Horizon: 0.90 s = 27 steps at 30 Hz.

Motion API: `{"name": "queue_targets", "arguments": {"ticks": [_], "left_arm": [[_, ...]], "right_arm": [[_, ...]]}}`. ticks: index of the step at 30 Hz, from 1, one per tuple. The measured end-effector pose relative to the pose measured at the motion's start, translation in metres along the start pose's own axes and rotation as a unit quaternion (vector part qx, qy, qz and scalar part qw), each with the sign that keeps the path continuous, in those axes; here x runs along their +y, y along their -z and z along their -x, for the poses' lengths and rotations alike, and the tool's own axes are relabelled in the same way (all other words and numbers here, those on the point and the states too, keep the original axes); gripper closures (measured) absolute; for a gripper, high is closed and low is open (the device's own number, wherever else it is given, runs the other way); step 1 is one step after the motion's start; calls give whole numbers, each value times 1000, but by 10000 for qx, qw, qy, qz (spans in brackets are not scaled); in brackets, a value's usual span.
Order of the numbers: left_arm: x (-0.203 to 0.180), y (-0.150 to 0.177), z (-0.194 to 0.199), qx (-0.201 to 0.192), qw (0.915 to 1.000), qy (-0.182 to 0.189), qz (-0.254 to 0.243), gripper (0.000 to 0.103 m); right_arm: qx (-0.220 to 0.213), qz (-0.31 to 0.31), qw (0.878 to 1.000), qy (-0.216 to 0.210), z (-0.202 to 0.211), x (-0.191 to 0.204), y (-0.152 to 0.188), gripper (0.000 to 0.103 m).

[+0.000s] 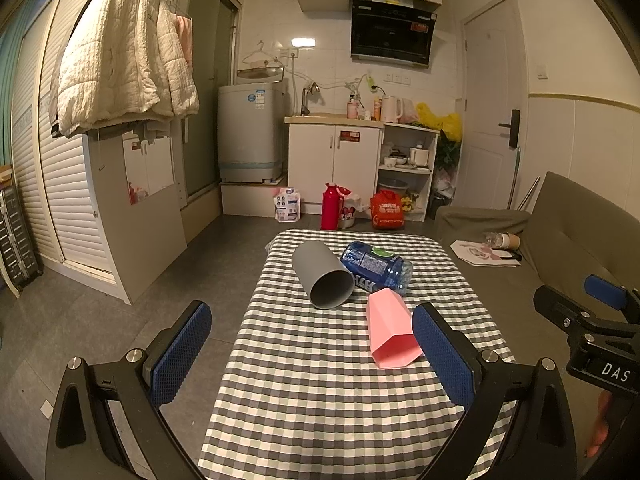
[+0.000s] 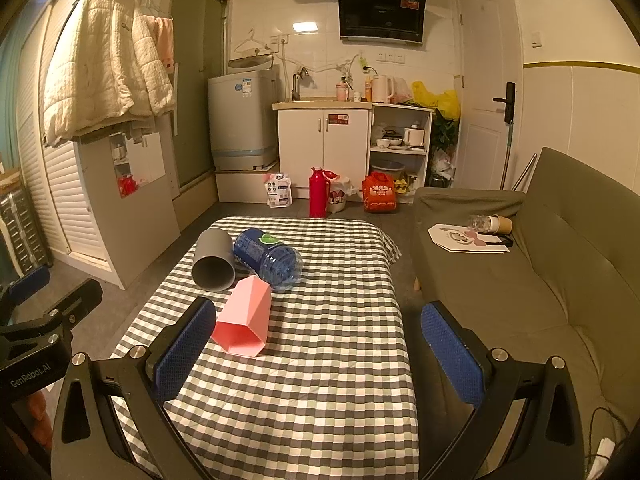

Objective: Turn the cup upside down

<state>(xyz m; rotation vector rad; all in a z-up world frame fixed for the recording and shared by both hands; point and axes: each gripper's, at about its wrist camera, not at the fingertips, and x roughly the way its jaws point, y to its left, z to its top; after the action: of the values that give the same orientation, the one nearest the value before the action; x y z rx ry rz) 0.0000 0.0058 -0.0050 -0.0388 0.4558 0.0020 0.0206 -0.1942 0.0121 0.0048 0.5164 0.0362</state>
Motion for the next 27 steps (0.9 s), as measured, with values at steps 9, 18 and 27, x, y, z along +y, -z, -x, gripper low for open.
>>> {"name": "queue_targets", "arguments": {"ticks": [9, 18, 27], "left_arm": [[-1, 1, -3, 12, 10000, 8, -16, 0], [-15, -1, -11, 0, 10000, 27, -66, 0], [-41, -2, -54, 512, 9985, 165, -40, 0]], "right_arm": [[-1, -14, 10000, -5, 0, -1, 0, 0], [69, -59, 10000, -21, -1, -5, 0, 0], [216, -326, 9990, 217, -25, -40, -4, 0]]}}
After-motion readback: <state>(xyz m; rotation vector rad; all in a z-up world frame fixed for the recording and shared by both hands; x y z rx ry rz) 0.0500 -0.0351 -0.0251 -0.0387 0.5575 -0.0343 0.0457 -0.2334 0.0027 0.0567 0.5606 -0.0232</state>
